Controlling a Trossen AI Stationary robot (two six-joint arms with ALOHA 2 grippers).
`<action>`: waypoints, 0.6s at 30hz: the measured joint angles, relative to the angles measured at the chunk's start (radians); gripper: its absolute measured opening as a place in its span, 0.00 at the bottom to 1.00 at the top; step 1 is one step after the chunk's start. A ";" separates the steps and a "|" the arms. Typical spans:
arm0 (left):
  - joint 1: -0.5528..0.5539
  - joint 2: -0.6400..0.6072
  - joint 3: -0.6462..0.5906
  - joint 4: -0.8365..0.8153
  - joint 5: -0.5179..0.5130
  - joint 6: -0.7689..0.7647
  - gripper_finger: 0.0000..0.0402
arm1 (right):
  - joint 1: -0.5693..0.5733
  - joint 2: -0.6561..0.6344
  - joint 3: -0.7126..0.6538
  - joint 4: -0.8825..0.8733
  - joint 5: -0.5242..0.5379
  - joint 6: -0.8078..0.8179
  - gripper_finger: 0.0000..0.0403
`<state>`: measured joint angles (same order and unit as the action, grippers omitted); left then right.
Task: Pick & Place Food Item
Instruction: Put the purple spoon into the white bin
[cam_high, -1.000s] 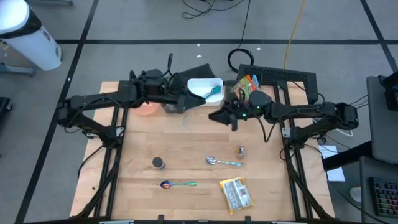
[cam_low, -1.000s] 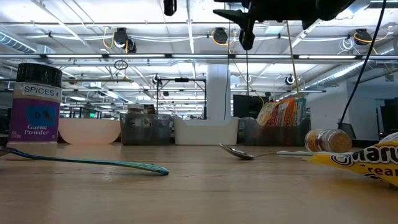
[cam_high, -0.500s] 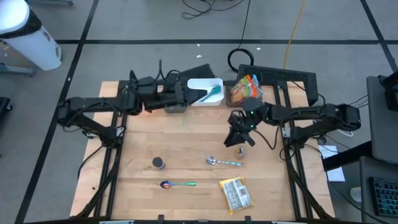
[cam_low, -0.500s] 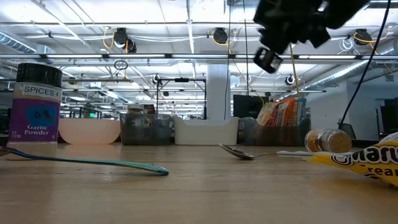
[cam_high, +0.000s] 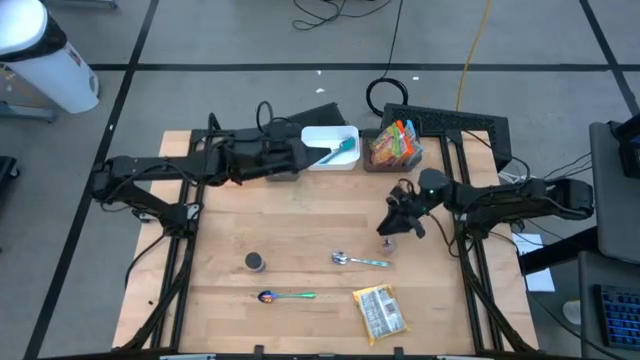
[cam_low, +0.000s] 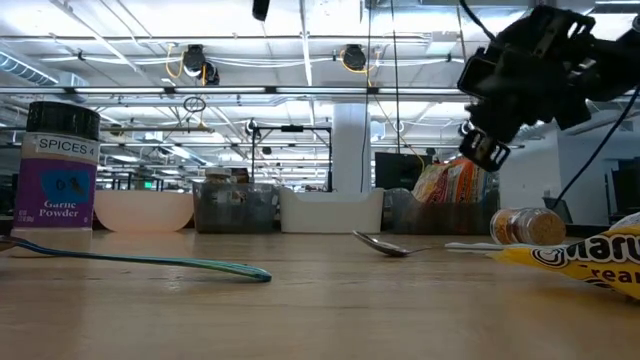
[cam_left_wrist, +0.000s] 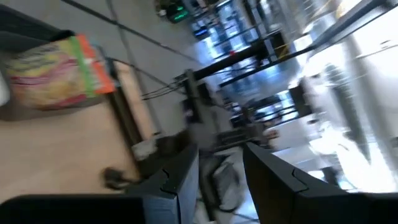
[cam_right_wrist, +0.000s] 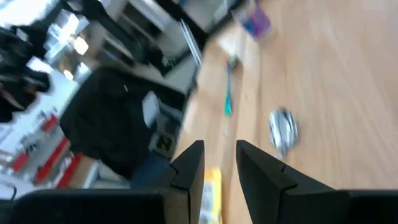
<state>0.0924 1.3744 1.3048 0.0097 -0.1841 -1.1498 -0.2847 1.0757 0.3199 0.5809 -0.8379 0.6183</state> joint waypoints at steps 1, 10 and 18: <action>0.003 0.000 0.000 -0.022 0.000 0.012 0.33 | -0.006 -0.003 -0.007 0.052 0.000 0.023 0.21; 0.074 0.000 0.000 -0.134 0.242 0.176 0.33 | -0.017 -0.003 -0.010 0.297 0.290 0.101 0.21; 0.115 -0.008 0.000 -0.403 0.699 0.294 0.33 | -0.016 -0.002 -0.010 0.300 0.448 0.160 0.21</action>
<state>0.2071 1.3662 1.3048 -0.3929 0.5150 -0.8559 -0.3011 1.0737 0.3099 0.8806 -0.3899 0.7788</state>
